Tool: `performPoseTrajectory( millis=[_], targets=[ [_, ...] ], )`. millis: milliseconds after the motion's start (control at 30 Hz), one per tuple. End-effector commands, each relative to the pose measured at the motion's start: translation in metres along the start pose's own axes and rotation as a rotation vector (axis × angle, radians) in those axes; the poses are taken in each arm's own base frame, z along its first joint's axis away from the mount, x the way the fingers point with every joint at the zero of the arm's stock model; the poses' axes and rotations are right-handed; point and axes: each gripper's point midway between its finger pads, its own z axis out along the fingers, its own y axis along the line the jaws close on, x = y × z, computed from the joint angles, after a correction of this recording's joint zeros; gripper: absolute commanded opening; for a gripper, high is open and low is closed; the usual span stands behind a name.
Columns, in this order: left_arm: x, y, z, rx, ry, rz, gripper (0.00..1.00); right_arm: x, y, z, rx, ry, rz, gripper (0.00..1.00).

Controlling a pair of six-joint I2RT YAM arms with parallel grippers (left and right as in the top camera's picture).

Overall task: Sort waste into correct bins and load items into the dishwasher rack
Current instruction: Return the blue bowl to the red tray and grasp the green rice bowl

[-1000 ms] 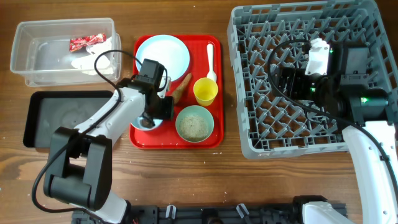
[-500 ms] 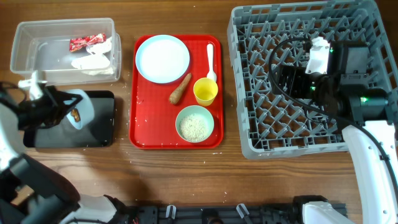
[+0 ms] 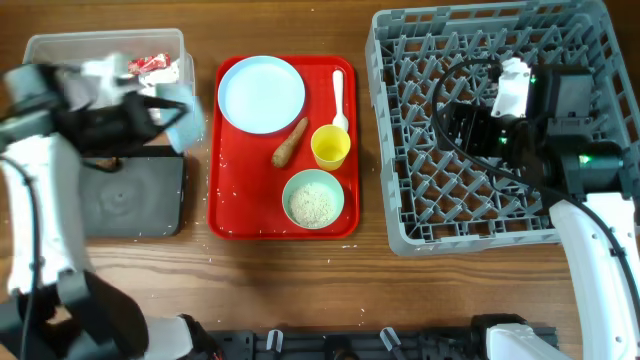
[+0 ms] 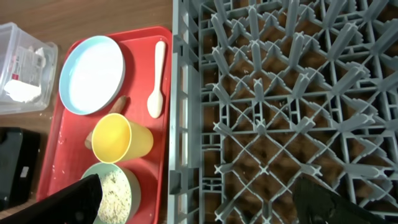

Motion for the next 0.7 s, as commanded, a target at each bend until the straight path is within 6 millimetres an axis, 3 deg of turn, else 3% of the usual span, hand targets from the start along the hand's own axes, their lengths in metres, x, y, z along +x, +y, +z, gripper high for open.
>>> performPoseTrajectory(
  millis=[0, 67, 133, 233, 300, 367, 400, 433, 500, 533, 600, 667],
  targets=[
    [0.035, 0.031, 0.058, -0.48, 0.23, 0.259, 0.04, -0.005, 0.002, 0.003, -0.007, -0.004, 0.014, 1.0],
    [0.071, 0.045, 0.106, -0.67, 0.4, 0.355, 0.04, -0.004, 0.0, 0.006, -0.005, 0.007, 0.017, 1.0],
    [0.093, 0.054, 0.134, -0.677, 0.482, 0.327, 0.04, -0.003, -0.001, 0.01, -0.004, 0.017, 0.018, 1.0],
    [0.126, 0.081, 0.158, -0.72, 0.591, 0.215, 0.04, -0.001, -0.003, 0.014, 0.003, 0.03, 0.021, 1.0],
    [0.13, 0.084, 0.16, -0.727, 0.602, 0.196, 0.19, 0.0, -0.004, 0.017, 0.004, 0.038, 0.024, 1.0],
    [0.127, 0.079, 0.157, -0.743, 0.572, 0.142, 0.46, 0.0, -0.004, 0.017, 0.004, 0.04, 0.025, 1.0],
    [0.12, 0.068, 0.15, -0.745, 0.556, 0.13, 0.58, 0.0, -0.004, 0.017, 0.004, 0.04, 0.025, 1.0],
    [0.111, 0.052, 0.142, -0.738, 0.535, 0.132, 0.62, 0.0, -0.004, 0.017, 0.004, 0.04, 0.025, 1.0],
    [0.101, 0.019, 0.13, -0.685, 0.498, 0.155, 0.62, 0.0, -0.004, 0.017, 0.004, 0.04, 0.025, 1.0],
    [0.103, -0.008, 0.124, -0.626, 0.477, 0.185, 0.62, 0.0, -0.004, 0.017, 0.004, 0.039, 0.024, 1.0],
    [0.127, -0.039, 0.133, -0.564, 0.53, 0.248, 0.61, 0.0, -0.004, 0.018, 0.005, 0.043, 0.025, 1.0],
    [0.164, -0.048, 0.156, -0.581, 0.585, 0.268, 0.59, 0.002, -0.005, 0.018, 0.006, 0.049, 0.027, 1.0]
  ],
)
